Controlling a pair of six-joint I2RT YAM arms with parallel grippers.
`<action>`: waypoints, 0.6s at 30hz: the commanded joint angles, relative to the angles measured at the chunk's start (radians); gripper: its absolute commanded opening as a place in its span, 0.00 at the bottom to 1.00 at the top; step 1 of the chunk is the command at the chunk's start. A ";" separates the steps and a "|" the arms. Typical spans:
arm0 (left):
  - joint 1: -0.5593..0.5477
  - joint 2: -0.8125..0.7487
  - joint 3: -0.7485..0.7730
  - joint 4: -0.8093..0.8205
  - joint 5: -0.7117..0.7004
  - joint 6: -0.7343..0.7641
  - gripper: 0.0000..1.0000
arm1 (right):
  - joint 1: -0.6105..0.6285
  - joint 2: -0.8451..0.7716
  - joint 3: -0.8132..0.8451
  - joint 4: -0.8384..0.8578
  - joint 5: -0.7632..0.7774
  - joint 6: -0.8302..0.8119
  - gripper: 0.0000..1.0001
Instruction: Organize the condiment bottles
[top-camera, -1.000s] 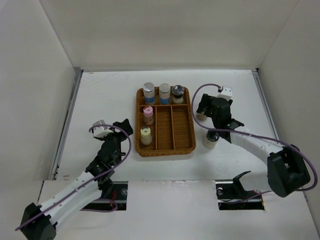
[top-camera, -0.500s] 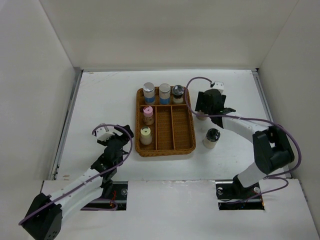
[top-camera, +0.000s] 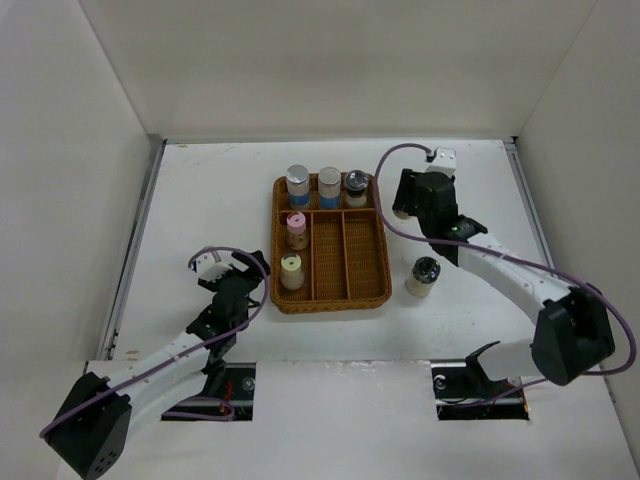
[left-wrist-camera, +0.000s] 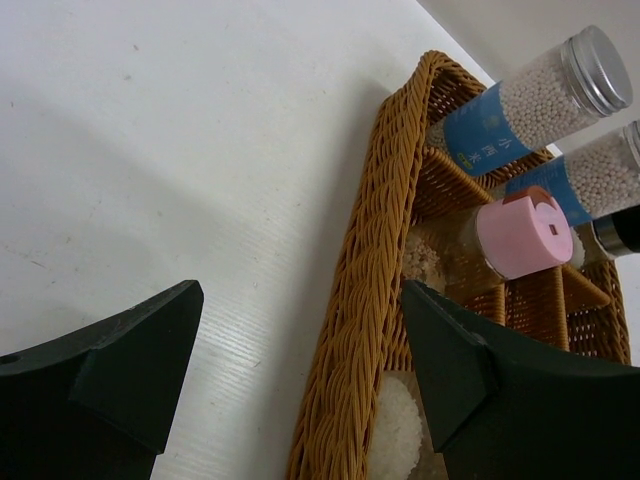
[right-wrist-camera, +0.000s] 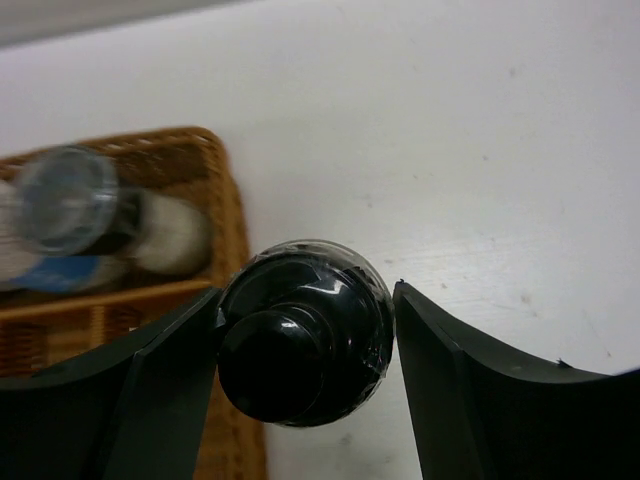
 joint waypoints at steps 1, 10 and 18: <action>-0.003 -0.008 -0.004 0.061 -0.003 -0.020 0.80 | 0.072 -0.085 0.041 0.072 -0.027 0.009 0.56; 0.004 -0.023 -0.017 0.073 0.000 -0.032 0.81 | 0.307 0.076 0.132 0.148 -0.076 0.063 0.57; -0.005 -0.020 -0.020 0.073 -0.002 -0.032 0.81 | 0.352 0.205 0.220 0.190 -0.104 0.068 0.57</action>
